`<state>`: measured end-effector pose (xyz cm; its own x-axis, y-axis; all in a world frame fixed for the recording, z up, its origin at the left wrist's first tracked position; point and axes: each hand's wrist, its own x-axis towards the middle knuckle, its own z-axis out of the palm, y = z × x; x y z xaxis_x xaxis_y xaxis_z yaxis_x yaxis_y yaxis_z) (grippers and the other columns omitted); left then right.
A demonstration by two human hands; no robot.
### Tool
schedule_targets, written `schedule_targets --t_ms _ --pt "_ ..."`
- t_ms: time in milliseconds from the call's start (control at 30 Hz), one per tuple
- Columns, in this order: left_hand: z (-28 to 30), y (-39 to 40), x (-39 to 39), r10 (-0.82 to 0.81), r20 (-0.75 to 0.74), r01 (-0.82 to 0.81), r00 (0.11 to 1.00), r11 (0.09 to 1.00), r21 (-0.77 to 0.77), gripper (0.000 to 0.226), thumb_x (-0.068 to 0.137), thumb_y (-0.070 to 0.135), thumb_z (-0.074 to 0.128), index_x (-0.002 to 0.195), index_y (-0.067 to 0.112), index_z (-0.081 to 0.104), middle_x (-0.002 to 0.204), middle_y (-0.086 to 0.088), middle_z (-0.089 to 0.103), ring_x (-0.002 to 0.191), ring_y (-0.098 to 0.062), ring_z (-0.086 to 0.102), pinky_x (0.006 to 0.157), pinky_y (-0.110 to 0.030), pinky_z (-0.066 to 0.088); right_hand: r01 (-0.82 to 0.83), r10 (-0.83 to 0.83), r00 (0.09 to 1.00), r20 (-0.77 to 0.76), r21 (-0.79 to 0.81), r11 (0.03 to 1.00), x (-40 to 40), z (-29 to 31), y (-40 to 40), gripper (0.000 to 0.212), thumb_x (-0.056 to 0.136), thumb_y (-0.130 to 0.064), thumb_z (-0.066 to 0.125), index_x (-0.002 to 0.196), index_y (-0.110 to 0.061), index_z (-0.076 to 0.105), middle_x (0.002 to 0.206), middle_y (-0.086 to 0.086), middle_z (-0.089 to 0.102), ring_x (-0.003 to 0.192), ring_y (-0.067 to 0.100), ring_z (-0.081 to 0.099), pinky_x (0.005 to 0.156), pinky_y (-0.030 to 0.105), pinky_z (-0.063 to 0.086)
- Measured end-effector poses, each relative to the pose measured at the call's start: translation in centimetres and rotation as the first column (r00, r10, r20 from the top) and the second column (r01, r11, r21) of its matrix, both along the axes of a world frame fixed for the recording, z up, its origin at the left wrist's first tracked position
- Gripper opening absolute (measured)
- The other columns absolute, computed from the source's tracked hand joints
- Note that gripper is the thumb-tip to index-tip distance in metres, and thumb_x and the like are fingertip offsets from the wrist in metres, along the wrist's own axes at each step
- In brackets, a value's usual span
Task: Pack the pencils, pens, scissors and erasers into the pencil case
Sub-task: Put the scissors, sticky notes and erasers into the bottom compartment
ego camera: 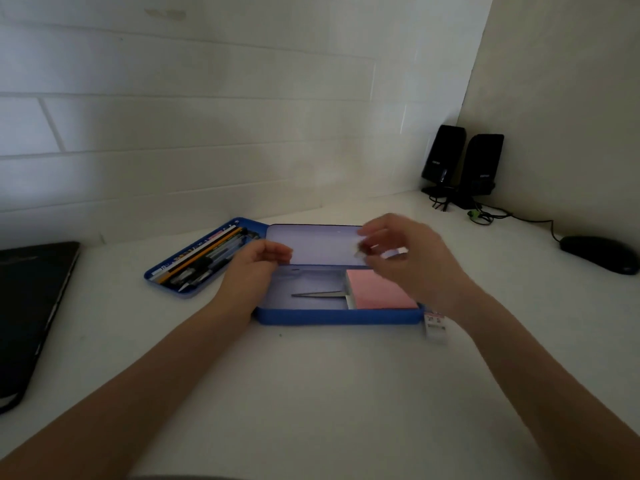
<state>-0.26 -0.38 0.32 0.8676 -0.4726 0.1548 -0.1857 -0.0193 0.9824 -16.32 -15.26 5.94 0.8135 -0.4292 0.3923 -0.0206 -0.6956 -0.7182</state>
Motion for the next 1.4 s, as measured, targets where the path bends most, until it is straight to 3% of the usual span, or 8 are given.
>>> schedule_targets --t_ms 100,233,600,700,867,1100,1233,1400 --pt "0.1 -0.3 0.2 -0.008 -0.062 0.005 0.998 0.999 -0.049 0.034 0.089 -0.007 0.039 0.079 0.016 0.063 0.086 -0.002 0.066 0.084 -0.013 0.062 0.086 -0.028 0.048 -0.133 0.128 0.984 -0.126 -0.030 0.991 2.0 -1.4 2.8 0.017 0.082 -0.008 0.067 0.097 -0.017 0.067 0.084 -0.007 0.069 0.067 0.000 0.060 0.062 0.010 0.049" --pt "0.3 -0.3 0.4 -0.001 -0.073 -0.004 0.997 0.997 -0.073 0.027 0.091 -0.002 0.042 0.080 0.013 0.061 0.081 -0.003 0.066 0.080 -0.012 0.062 0.075 -0.023 0.049 -0.194 0.134 0.955 -0.264 -0.216 0.957 5.3 -1.7 4.5 0.017 0.081 -0.011 0.066 0.098 -0.013 0.069 0.101 0.002 0.072 0.090 0.015 0.064 0.080 0.020 0.047" --pt "0.7 -0.2 0.4 -0.050 -0.116 0.039 0.992 0.995 -0.091 0.027 0.090 -0.005 0.036 0.080 0.009 0.057 0.077 -0.007 0.059 0.067 -0.012 0.057 0.047 -0.012 0.047 -0.167 0.029 0.948 -0.316 -0.418 0.893 8.4 -2.2 6.3 0.018 0.082 -0.004 0.057 0.086 -0.013 0.073 0.093 0.008 0.071 0.088 0.026 0.062 0.082 0.037 0.048" --pt "0.8 -0.1 0.3 -0.039 -0.122 0.029 0.992 0.996 -0.083 0.021 0.090 -0.003 0.041 0.087 0.006 0.059 0.075 -0.004 0.063 0.064 -0.007 0.061 0.048 -0.010 0.046 -0.128 0.036 0.962 -0.272 -0.332 0.934 7.2 -1.2 5.5 0.017 0.083 -0.009 0.061 0.088 -0.016 0.075 0.092 0.005 0.072 0.087 0.020 0.063 0.084 0.034 0.049" --pt "0.7 -0.2 0.4 -0.046 -0.164 0.030 0.985 0.995 -0.098 0.025 0.092 -0.002 0.040 0.081 0.011 0.059 0.082 -0.006 0.065 0.077 -0.015 0.062 0.049 -0.013 0.050 0.095 -0.101 0.994 -0.050 -0.107 0.990 1.9 -0.1 1.4 0.011 0.078 -0.005 0.069 0.077 -0.015 0.074 0.071 -0.010 0.065 0.059 -0.008 0.056 0.063 0.001 0.039" --pt "0.7 0.0 0.2 -0.063 -0.151 0.050 0.986 0.995 -0.089 0.023 0.094 0.000 0.040 0.084 0.011 0.058 0.085 -0.006 0.065 0.078 -0.013 0.062 0.053 -0.014 0.051 0.330 -0.309 0.928 -0.206 0.076 0.941 -5.5 -2.1 -1.9 0.033 0.078 0.005 0.054 0.081 -0.021 0.073 0.086 -0.003 0.073 0.068 0.000 0.060 0.058 0.012 0.041" --pt "0.8 0.2 0.0 -0.067 -0.167 0.050 0.984 0.993 -0.104 0.019 0.093 0.000 0.042 0.087 0.009 0.058 0.085 -0.006 0.065 0.077 -0.012 0.062 0.048 -0.011 0.049 0.196 -0.113 0.918 -0.380 0.186 0.963 -7.2 -2.3 -2.1 0.033 0.083 -0.002 0.060 0.103 -0.028 0.066 0.109 -0.005 0.067 0.087 0.003 0.063 0.060 0.012 0.045" --pt "0.7 0.4 0.0 -0.067 -0.167 0.052 0.984 0.994 -0.093 0.015 0.092 0.002 0.046 0.094 0.008 0.060 0.087 -0.005 0.067 0.076 -0.011 0.063 0.050 -0.011 0.049 0.141 -0.108 0.865 -0.490 0.029 0.990 -7.8 -2.4 -1.9 0.050 0.077 -0.016 0.074 0.116 -0.038 0.052 0.116 -0.010 0.056 0.095 0.004 0.056 0.066 0.009 0.040"
